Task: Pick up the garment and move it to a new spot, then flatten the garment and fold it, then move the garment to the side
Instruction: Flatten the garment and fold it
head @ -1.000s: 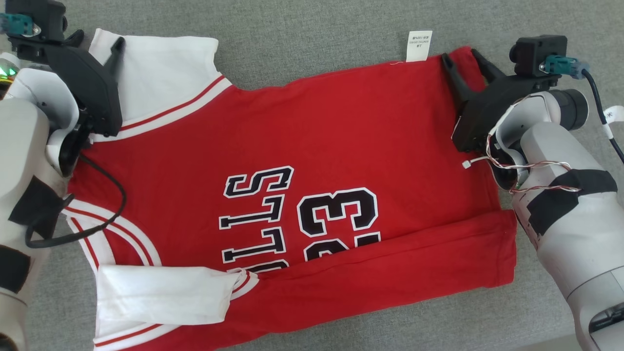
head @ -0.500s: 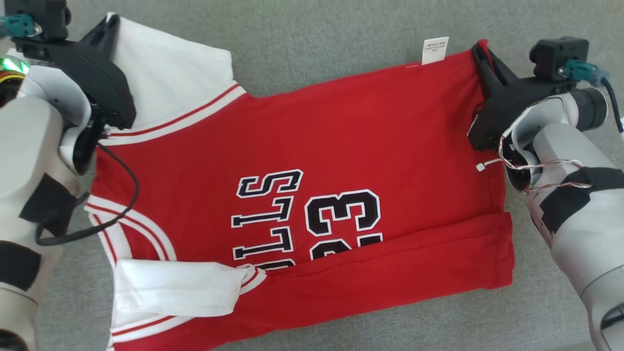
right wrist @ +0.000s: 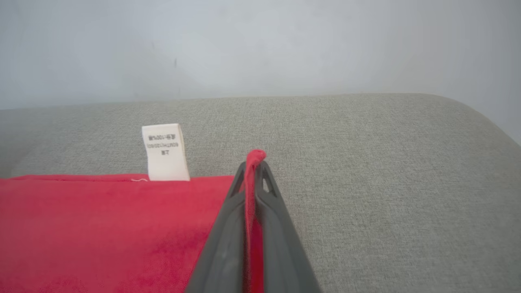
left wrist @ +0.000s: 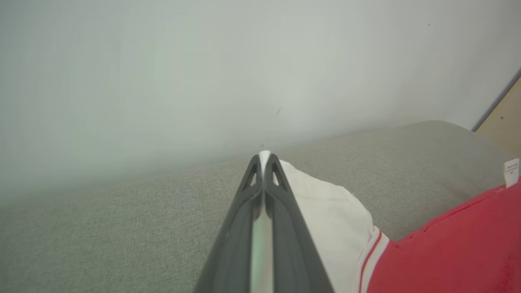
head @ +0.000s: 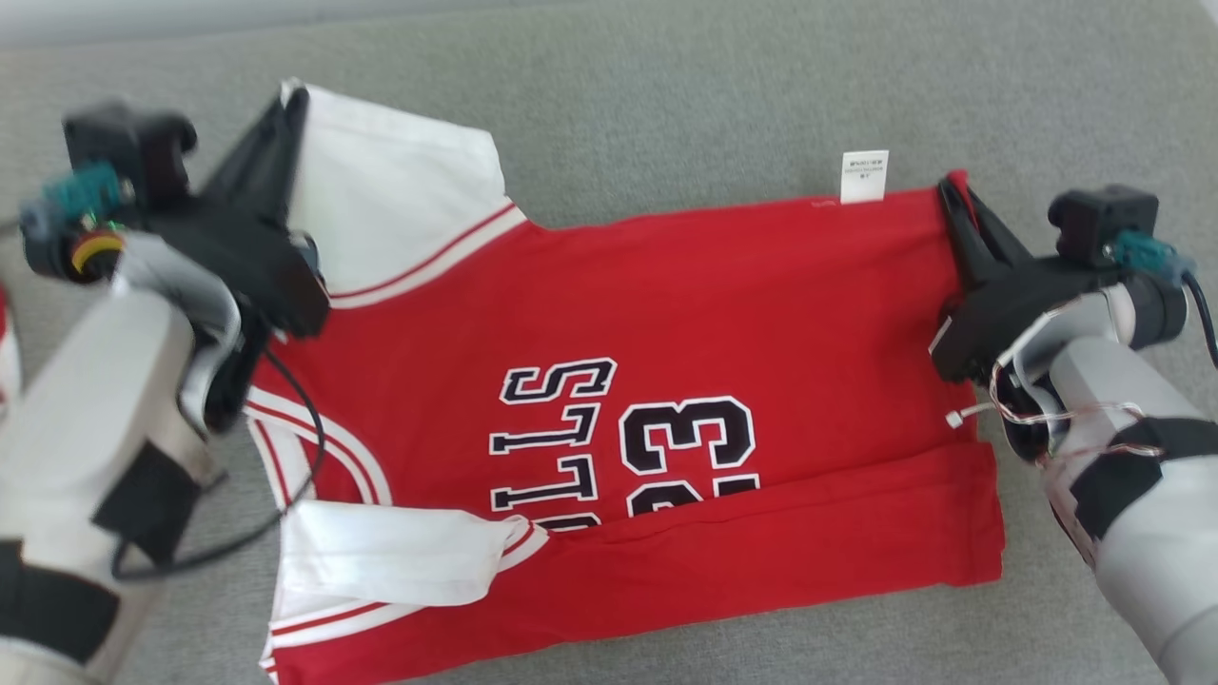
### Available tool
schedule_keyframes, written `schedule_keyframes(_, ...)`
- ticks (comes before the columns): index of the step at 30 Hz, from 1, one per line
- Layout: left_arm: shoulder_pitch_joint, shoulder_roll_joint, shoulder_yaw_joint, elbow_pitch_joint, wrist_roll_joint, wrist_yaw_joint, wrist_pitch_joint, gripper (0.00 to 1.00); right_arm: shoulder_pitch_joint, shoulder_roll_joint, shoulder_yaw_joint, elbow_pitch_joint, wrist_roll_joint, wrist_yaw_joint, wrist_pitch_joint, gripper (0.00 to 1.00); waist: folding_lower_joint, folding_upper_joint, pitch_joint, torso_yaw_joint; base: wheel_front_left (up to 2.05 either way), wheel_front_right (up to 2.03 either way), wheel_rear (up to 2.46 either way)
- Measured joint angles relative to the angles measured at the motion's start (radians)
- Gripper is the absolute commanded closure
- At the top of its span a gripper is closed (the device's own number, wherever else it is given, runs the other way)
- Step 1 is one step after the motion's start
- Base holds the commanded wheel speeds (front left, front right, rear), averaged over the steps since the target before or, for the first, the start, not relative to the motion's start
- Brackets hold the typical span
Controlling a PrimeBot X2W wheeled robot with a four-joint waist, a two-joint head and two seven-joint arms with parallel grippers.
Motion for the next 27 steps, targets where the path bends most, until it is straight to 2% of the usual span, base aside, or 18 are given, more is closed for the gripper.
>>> schedule_keyframes(3, 0.073, 0.007, 0.007, -0.068, -0.012, 0.019, -0.026, 1.0, 0.047, -0.022, -0.018, -0.05, 0.002, 0.0, -0.004, 1.0, 0.0, 0.0, -0.023, 0.012, 0.0, 0.0, 0.0)
schedule_keyframes(9, 0.253, 0.03, 0.021, -0.23, -0.029, 0.082, -0.058, 1.0, 0.189, -0.057, -0.125, -0.197, -0.035, 0.0, -0.004, 1.0, -0.0001, 0.0, -0.065, 0.039, 0.0, 0.0, 0.0)
schedule_keyframes(18, 0.537, 0.041, 0.075, -0.486, -0.056, 0.197, -0.088, 1.0, 0.4, -0.054, -0.275, -0.363, -0.137, 0.0, -0.006, 1.0, -0.0001, -0.0001, -0.107, 0.066, 0.0, 0.0, 0.0)
schedule_keyframes(27, 0.718, 0.008, 0.105, -0.596, -0.044, 0.253, -0.094, 1.0, 0.543, -0.029, -0.379, -0.481, -0.176, 0.0, -0.006, 1.0, -0.0001, -0.0001, -0.123, 0.082, 0.0, 0.0, 0.0)
